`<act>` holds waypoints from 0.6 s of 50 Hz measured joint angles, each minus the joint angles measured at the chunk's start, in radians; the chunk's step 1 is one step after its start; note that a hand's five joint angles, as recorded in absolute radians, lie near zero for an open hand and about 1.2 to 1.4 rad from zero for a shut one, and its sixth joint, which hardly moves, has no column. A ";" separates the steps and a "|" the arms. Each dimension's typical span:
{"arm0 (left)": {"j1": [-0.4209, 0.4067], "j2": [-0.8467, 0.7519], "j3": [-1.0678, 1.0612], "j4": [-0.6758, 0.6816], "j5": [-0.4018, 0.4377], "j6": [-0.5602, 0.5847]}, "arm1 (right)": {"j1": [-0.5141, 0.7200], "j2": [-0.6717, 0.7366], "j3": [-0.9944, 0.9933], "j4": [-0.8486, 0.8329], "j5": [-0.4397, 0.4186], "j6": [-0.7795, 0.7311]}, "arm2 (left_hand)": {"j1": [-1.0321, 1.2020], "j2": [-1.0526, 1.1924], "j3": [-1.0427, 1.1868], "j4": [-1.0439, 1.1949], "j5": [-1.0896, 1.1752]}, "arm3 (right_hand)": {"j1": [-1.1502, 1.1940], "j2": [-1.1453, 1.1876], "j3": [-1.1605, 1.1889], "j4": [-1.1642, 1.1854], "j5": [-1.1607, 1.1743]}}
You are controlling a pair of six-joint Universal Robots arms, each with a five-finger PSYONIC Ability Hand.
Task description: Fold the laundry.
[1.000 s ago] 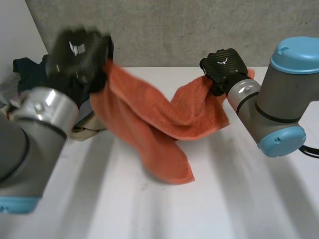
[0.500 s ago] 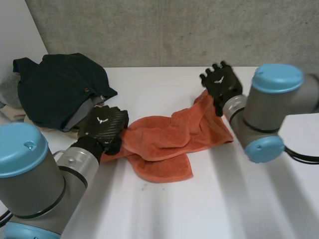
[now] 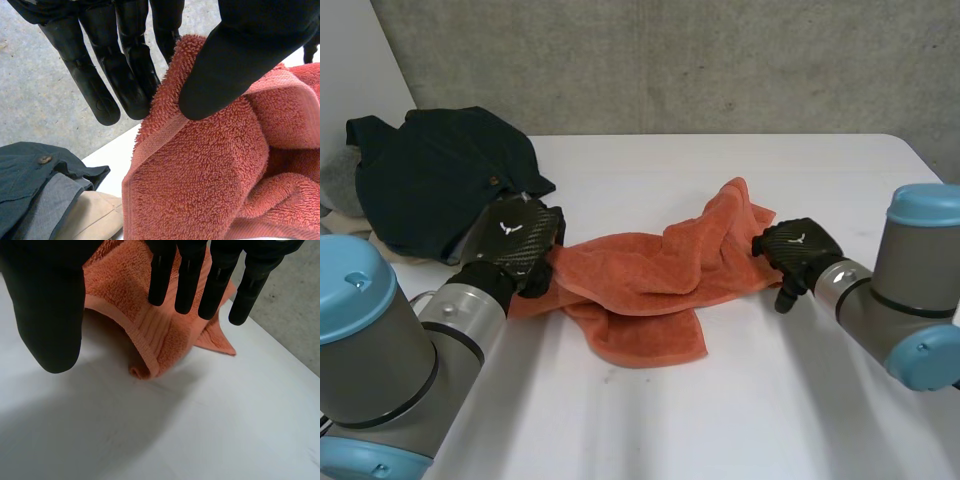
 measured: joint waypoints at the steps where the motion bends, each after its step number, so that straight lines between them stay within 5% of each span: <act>1: 0.000 0.000 0.000 0.001 0.000 0.000 | 0.001 0.014 -0.007 -0.013 -0.005 0.007 | 0.000 0.000 0.000 0.000 0.000 | 0.000 0.000 0.000 0.000 0.000; 5: 0.003 0.000 -0.001 0.002 0.000 0.000 | 0.007 0.091 -0.059 -0.059 -0.013 0.029 | 0.000 0.000 0.000 0.000 0.000 | 0.005 0.006 0.005 0.007 0.029; 10: 0.017 0.000 -0.004 0.003 0.000 -0.001 | 0.007 0.157 -0.117 -0.108 0.004 0.033 | 0.000 0.000 0.000 0.000 0.000 | 0.626 0.668 0.653 0.657 0.680; 14: 0.027 0.002 -0.004 0.002 0.000 -0.001 | 0.002 0.139 -0.114 -0.154 0.026 0.029 | 0.000 0.000 0.000 0.000 0.000 | 0.643 0.696 0.699 0.711 0.717; 22: 0.069 0.054 0.009 -0.002 0.001 0.004 | -0.014 -0.151 -0.059 -0.100 0.045 0.019 | 0.000 0.000 0.000 0.000 0.000 | 0.643 0.696 0.701 0.714 0.717; 30: 0.106 0.106 0.030 -0.019 0.008 0.009 | -0.122 -0.355 -0.121 0.281 0.030 -0.078 | 0.000 0.000 0.000 0.000 0.000 | 0.643 0.696 0.701 0.714 0.717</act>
